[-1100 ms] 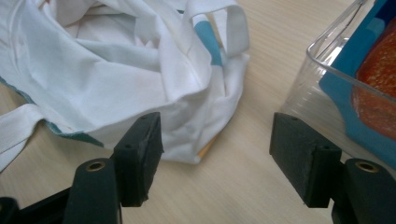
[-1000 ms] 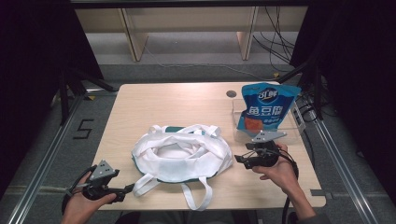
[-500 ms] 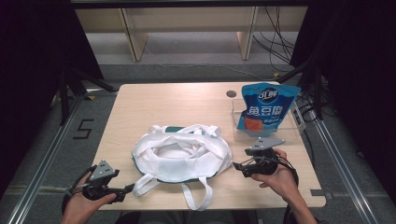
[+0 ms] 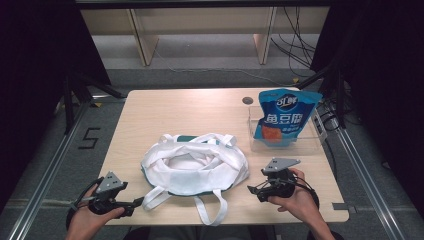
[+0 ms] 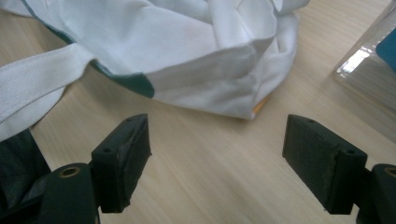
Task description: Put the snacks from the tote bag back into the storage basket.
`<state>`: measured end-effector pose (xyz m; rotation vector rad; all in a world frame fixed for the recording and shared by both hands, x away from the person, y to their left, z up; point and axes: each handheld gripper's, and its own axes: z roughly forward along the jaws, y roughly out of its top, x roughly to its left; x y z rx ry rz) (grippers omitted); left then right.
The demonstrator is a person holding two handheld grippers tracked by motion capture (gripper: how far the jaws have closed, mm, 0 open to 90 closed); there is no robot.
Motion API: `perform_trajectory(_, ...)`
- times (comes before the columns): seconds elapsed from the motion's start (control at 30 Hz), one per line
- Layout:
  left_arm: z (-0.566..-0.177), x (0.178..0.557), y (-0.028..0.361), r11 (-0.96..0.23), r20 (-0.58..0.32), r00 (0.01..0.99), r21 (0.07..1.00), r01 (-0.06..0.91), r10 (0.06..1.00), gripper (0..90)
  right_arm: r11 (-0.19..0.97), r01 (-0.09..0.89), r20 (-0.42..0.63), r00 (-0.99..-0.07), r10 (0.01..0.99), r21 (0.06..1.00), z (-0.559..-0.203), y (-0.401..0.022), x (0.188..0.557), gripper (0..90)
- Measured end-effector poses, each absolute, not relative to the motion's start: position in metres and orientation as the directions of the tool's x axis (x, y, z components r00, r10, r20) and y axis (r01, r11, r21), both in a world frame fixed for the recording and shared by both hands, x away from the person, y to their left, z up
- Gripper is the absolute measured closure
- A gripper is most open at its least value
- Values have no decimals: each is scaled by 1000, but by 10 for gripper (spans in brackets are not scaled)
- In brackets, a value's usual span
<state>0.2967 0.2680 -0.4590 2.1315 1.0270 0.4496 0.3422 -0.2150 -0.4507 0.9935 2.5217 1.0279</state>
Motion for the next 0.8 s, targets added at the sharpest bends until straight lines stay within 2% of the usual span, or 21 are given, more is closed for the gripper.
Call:
perform_trajectory(0.07, -459, 297, 268, -426, 3, 622, 731, 533, 783, 210, 498, 500, 41, -733, 679, 709, -456, -211, 338, 234)
perform_trajectory(0.1, -459, 297, 268, -426, 3, 622, 731, 533, 783, 210, 528, 510, 38, -743, 669, 679, -453, -213, 338, 233)
perform_trajectory(0.13, -459, 297, 268, -427, 4, 623, 732, 531, 782, 210, 513, 495, 26, -737, 676, 701, -456, -212, 337, 231)
perform_trajectory(0.17, -458, 297, 269, -448, 18, 633, 722, 528, 774, 210, 528, 513, 35, -739, 673, 676, -454, -213, 336, 226)
perform_trajectory(0.27, -458, 296, 268, -430, -4, 621, 719, 547, 784, 210, 526, 498, 21, -740, 673, 689, -457, -211, 333, 224)
perform_trajectory(0.37, -457, 297, 270, -458, 22, 637, 715, 529, 771, 209, 529, 499, 19, -739, 673, 687, -458, -210, 331, 222)
perform_trajectory(0.47, -458, 296, 268, -431, 0, 619, 717, 548, 786, 207, 544, 500, 13, -744, 668, 674, -457, -211, 331, 221)
perform_trajectory(0.5, -458, 297, 270, -456, 23, 636, 717, 528, 772, 207, 537, 512, 27, -741, 671, 670, -457, -210, 330, 221)
perform_trajectory(0.8, -458, 297, 270, -454, 22, 634, 717, 529, 773, 207, 554, 499, 9, -748, 663, 667, -458, -211, 331, 216)
